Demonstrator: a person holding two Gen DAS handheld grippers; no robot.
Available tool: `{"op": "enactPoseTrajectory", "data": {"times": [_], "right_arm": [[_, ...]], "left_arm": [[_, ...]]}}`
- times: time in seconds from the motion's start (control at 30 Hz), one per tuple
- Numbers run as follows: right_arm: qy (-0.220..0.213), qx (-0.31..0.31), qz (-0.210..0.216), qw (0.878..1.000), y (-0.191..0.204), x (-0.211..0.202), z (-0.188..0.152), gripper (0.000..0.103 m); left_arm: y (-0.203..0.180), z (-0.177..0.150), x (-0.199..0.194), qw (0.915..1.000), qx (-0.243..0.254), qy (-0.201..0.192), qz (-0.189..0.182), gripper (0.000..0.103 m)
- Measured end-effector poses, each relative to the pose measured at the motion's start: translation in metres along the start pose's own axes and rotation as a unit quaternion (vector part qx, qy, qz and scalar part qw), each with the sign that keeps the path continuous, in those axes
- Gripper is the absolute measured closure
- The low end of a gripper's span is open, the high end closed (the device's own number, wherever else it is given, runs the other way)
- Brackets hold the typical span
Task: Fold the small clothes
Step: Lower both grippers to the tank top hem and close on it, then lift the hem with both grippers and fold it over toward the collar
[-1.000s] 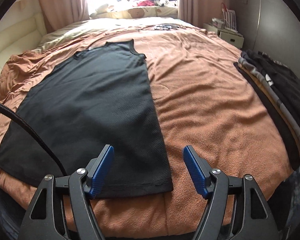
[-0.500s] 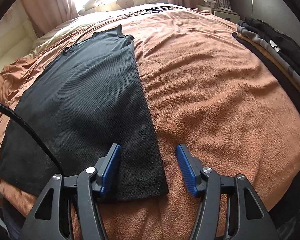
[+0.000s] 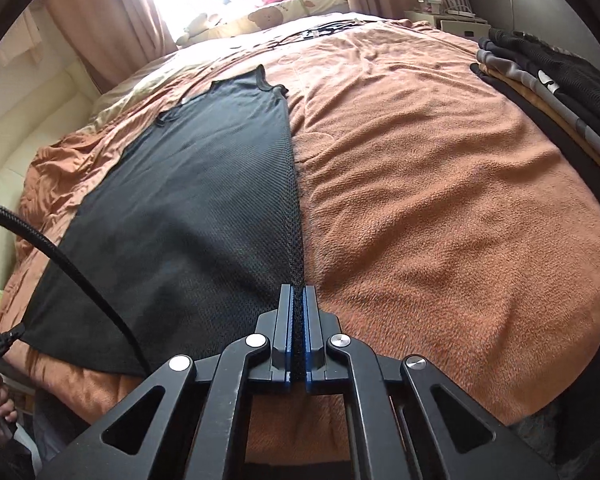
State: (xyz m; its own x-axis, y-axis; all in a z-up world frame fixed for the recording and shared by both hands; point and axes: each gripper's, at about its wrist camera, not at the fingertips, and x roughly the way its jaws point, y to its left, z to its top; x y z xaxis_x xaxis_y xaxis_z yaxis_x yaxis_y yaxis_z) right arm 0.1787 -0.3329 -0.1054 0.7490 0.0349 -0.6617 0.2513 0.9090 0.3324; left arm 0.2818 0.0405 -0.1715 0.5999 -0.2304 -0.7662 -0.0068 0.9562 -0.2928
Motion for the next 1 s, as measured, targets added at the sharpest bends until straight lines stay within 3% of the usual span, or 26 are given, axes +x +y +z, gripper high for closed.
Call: {"op": "enactPoseTrajectory", "data": {"times": [0.37, 0.57, 1.0], "right_arm": [[-0.039, -0.011, 0.045, 0.998, -0.001, -0.067, -0.013, 0.103], [-0.057, -0.036, 0.048, 0.997, 0.008, -0.108, -0.024, 0.103], [-0.112, -0.051, 0.085, 0.989, 0.011, -0.193, -0.054, 0.103]], "left_arm": [[0.003, -0.001, -0.056, 0.9981, -0.015, -0.056, -0.023, 0.099], [0.003, -0.013, -0.093, 0.9957, -0.011, -0.085, -0.036, 0.099], [-0.004, -0.024, -0.182, 0.9836, -0.004, -0.165, -0.072, 0.099]]}}
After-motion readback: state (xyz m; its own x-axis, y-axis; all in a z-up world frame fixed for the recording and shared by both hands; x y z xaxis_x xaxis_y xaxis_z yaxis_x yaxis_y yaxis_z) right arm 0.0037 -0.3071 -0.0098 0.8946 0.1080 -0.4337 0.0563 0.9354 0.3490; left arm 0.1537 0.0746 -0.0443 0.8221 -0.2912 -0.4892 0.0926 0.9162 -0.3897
